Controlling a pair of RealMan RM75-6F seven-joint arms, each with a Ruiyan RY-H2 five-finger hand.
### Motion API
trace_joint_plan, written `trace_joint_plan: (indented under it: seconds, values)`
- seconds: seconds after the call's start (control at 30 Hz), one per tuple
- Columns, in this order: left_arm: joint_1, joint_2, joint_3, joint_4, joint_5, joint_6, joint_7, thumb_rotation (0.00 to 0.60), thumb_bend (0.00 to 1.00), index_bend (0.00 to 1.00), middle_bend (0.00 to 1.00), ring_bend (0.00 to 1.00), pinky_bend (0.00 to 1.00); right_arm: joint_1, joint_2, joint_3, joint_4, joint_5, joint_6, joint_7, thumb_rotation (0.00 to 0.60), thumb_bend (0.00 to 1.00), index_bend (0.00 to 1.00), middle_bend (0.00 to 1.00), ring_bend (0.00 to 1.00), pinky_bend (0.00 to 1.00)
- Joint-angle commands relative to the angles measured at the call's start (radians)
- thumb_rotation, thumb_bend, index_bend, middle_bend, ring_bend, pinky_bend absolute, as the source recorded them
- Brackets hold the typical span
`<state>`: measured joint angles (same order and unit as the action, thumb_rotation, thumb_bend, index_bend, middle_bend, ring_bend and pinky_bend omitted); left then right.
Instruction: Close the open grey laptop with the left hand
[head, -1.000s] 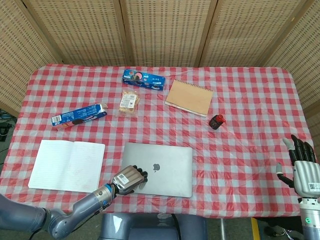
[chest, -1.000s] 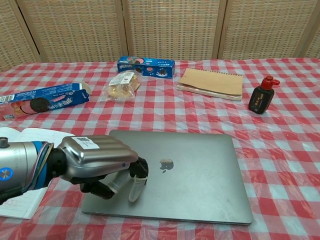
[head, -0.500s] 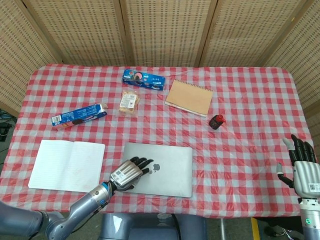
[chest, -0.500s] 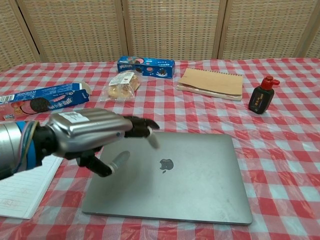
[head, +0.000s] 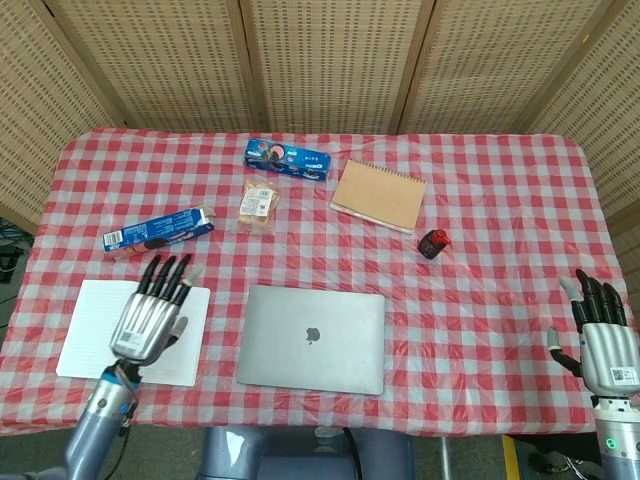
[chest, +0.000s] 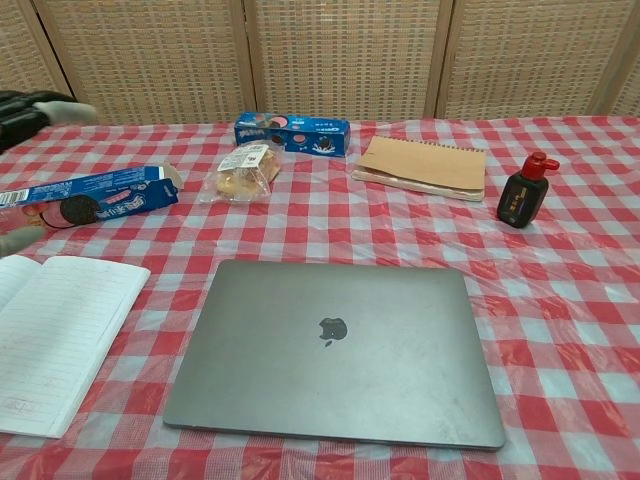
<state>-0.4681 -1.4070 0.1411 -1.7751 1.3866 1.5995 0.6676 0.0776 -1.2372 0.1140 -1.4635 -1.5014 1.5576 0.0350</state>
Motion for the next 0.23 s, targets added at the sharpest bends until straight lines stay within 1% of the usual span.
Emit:
trace_joint_plan:
  seconds: [0.03, 0.13, 0.23]
  values:
    - [0.075, 0.035, 0.031, 0.039, 0.033, 0.054, -0.049, 0.600, 0.33, 0.00, 0.00, 0.00, 0.00, -0.001, -0.001, 0.000, -0.004, -0.005, 0.006, -0.008, 0.600, 0.65, 0.00, 0.00, 0.00, 0.00]
    - [0.136, 0.048, 0.049, 0.065, 0.039, 0.078, -0.097, 0.600, 0.31, 0.00, 0.00, 0.00, 0.00, -0.003, -0.001, -0.001, -0.009, -0.011, 0.016, -0.024, 0.600, 0.64, 0.00, 0.00, 0.00, 0.00]
    - [0.174, 0.050, 0.050, 0.085, 0.035, 0.082, -0.137, 0.600, 0.29, 0.00, 0.00, 0.00, 0.00, -0.003, 0.000, -0.004, -0.011, -0.016, 0.017, -0.032, 0.600, 0.63, 0.00, 0.00, 0.00, 0.00]
